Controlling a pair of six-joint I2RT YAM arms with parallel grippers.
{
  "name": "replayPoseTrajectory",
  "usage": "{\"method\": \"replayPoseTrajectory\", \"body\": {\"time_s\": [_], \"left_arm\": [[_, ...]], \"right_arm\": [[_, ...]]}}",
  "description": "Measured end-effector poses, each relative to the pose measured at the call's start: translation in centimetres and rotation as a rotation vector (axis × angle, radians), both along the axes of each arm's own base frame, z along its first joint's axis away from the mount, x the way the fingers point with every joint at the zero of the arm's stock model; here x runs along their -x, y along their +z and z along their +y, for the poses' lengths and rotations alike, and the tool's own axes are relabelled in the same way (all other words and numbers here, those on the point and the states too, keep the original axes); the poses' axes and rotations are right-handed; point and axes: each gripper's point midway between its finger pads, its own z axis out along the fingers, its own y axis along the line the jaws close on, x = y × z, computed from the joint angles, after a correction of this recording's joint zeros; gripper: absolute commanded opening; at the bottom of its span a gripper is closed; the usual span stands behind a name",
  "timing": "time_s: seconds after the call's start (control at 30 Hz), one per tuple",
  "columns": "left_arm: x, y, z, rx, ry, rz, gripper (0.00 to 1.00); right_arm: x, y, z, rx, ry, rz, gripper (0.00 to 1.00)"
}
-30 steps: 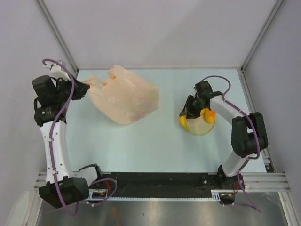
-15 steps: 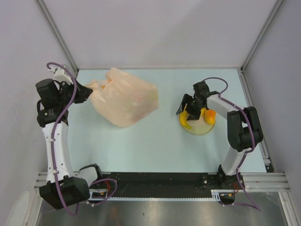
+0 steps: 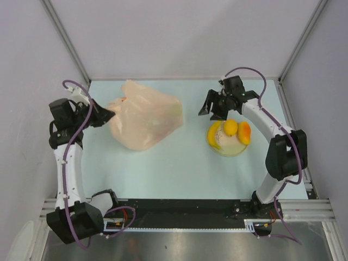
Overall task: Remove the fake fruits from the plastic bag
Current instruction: Place the fake fruit on the plate, then adjust the plastic bag at the center of the board.
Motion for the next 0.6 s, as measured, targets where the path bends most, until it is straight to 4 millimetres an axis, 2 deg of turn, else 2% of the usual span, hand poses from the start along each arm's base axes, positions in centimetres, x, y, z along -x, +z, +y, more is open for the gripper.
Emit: {"method": "replayPoseTrajectory", "body": {"time_s": [0.03, 0.07, 0.17, 0.27, 0.37, 0.4, 0.47, 0.53, 0.6], "left_arm": [[0.5, -1.0, -0.5, 0.024, -0.015, 0.021, 0.0], [1.1, -2.0, -0.9, 0.048, -0.027, 0.047, 0.0], [3.2, -4.7, -2.3, 0.107, -0.06, 0.119, 0.0], [4.6, -5.4, -3.2, 0.131, -0.081, 0.143, 0.0], [5.3, -4.9, -3.4, 0.125, -0.082, 0.128, 0.0], [5.5, -4.8, -3.4, 0.121, -0.08, 0.125, 0.0], [6.0, -4.7, -3.5, 0.109, -0.076, 0.12, 0.0], [6.5, -4.6, -3.5, 0.1, -0.074, 0.116, 0.0], [6.9, -4.6, -3.6, 0.097, -0.074, 0.114, 0.0]], "right_arm": [[-0.2, 1.1, 0.7, -0.018, 0.03, -0.036, 0.77], [-0.6, 3.0, 2.0, -0.044, 0.076, -0.094, 0.79], [-1.5, 8.5, 6.2, -0.107, 0.202, -0.276, 0.77], [-2.4, 15.4, 11.4, -0.188, 0.329, -0.508, 0.71], [-3.0, 19.7, 16.1, -0.255, 0.413, -0.664, 0.67], [-3.0, 20.6, 17.8, -0.274, 0.44, -0.7, 0.67], [-3.1, 20.8, 21.0, -0.295, 0.489, -0.741, 0.7], [-3.3, 19.9, 23.9, -0.295, 0.53, -0.764, 0.78], [-3.2, 18.1, 26.5, -0.285, 0.557, -0.761, 0.82]]}}
